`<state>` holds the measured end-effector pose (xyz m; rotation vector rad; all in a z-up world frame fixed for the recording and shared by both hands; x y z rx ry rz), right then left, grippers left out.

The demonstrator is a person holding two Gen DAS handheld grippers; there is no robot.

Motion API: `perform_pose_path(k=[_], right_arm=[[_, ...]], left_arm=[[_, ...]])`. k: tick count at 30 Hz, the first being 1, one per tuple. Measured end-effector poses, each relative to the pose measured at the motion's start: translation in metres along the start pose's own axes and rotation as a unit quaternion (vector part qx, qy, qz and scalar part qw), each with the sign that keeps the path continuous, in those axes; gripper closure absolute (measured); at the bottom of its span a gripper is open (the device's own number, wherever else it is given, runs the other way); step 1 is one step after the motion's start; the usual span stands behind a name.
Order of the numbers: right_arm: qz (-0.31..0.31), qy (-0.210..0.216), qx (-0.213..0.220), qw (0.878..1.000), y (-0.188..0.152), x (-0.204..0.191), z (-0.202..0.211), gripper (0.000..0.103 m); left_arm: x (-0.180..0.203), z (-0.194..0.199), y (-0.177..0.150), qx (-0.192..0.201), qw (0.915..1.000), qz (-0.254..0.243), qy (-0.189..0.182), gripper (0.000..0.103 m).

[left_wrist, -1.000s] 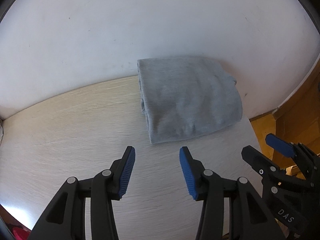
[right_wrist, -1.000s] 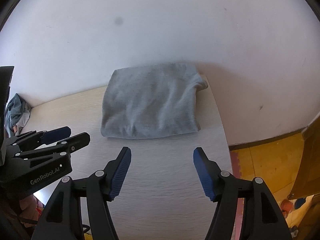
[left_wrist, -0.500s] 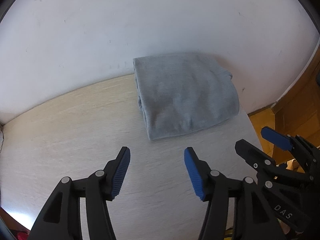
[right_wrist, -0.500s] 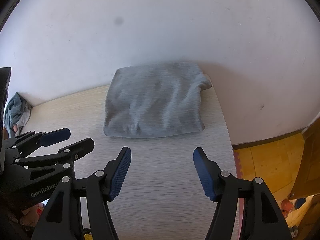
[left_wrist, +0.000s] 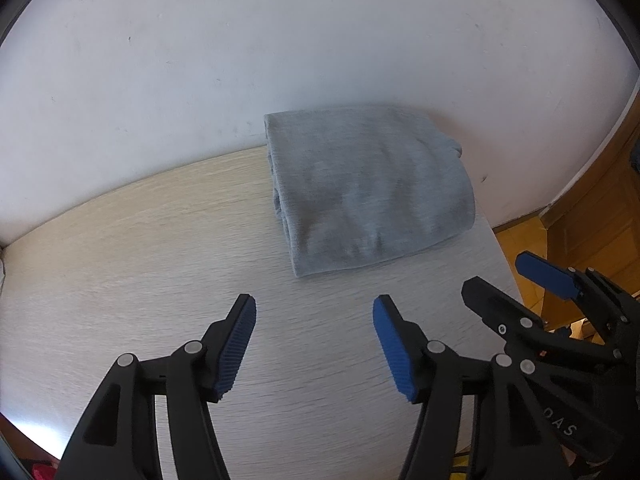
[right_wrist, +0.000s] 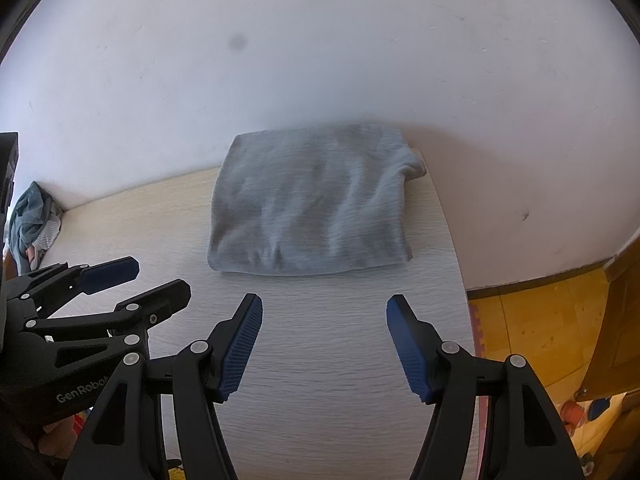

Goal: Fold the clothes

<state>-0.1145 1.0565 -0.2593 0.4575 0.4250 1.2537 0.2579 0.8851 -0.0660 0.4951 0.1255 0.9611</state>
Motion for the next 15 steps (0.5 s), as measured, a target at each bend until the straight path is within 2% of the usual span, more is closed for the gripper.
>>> perform_pose_path(k=[15], right_arm=[[0.004, 0.0, -0.004, 1.0, 0.0029, -0.0004, -0.0041, 0.038]], left_arm=[[0.0013, -0.0098, 0.0063, -0.008, 1.0, 0.005, -0.002, 0.044]])
Point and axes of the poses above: each gripper's, at about its wrist camera, not at the fingertips, and z roughly against the way its jaws point, x to its right, y to its top, the point moved 3 cm from there along -z, roughly the way its jaws point, and after that the axes turned 5 degrees about -y, right-handed, at the moved point
